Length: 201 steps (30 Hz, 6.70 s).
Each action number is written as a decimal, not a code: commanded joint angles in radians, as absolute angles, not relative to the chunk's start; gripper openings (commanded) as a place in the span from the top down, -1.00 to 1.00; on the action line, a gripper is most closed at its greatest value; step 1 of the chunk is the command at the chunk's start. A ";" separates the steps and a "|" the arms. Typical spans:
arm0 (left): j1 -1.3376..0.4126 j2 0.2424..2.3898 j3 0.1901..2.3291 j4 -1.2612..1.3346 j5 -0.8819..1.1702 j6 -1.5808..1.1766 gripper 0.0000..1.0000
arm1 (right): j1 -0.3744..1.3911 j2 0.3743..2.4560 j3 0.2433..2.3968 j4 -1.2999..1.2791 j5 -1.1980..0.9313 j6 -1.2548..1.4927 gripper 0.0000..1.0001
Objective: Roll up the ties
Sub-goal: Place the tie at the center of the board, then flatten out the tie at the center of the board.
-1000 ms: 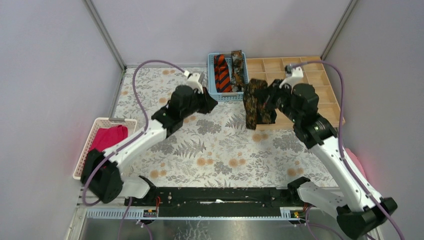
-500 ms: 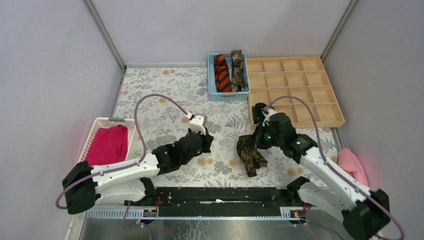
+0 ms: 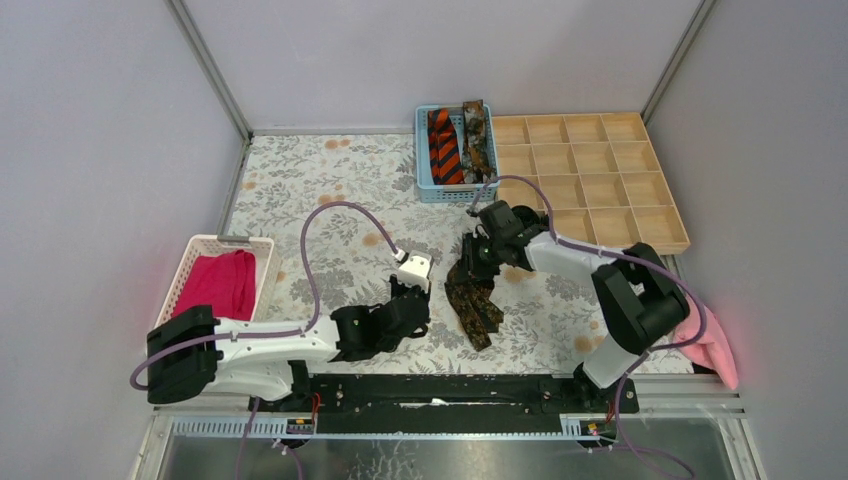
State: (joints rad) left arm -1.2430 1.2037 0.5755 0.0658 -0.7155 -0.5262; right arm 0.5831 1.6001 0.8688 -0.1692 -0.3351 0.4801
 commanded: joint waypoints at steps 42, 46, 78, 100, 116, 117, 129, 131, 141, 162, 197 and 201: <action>-1.422 1.819 0.881 -0.192 -0.851 -0.785 0.85 | 0.590 0.973 0.943 -0.490 0.195 0.399 -0.90; -1.395 1.750 0.817 -0.155 -0.797 -0.814 1.00 | 0.590 0.979 0.938 -0.473 0.182 0.400 -0.87; -0.603 1.059 0.469 0.032 -0.317 -0.699 1.00 | 0.667 1.066 0.704 -0.409 -0.066 0.372 -0.65; -0.584 1.034 0.462 0.033 -0.275 -0.650 1.00 | 0.696 1.313 0.583 -0.130 -0.158 0.399 -0.78; -0.583 0.948 0.514 -0.105 -0.281 -0.670 1.00 | 0.703 1.208 0.699 -0.441 -0.018 0.429 1.00; -0.583 0.926 0.528 -0.138 -0.283 -0.675 1.00 | 0.703 1.200 0.726 -0.492 0.017 0.439 1.00; -0.583 0.722 0.625 -0.432 -0.290 -0.771 1.00 | 0.703 1.272 0.967 -0.934 0.308 0.489 1.00; -0.583 0.695 0.655 -0.477 -0.306 -0.777 1.00 | 0.703 1.256 1.000 -0.972 0.323 0.501 1.00; -0.583 0.627 0.812 -0.654 -0.315 -0.793 1.00 | 0.703 1.262 1.195 -1.233 0.524 0.533 1.00; -0.583 0.670 0.817 -0.689 -0.414 -0.848 1.00 | 0.667 1.465 1.283 -1.348 0.653 0.593 1.00; -0.554 0.838 0.625 -0.540 -0.779 -0.873 -0.05 | 0.403 1.663 1.286 -0.985 0.677 0.406 -0.35; -0.554 0.826 0.626 -0.518 -0.736 -0.854 0.00 | 0.460 1.569 1.239 -0.940 0.582 0.382 -0.24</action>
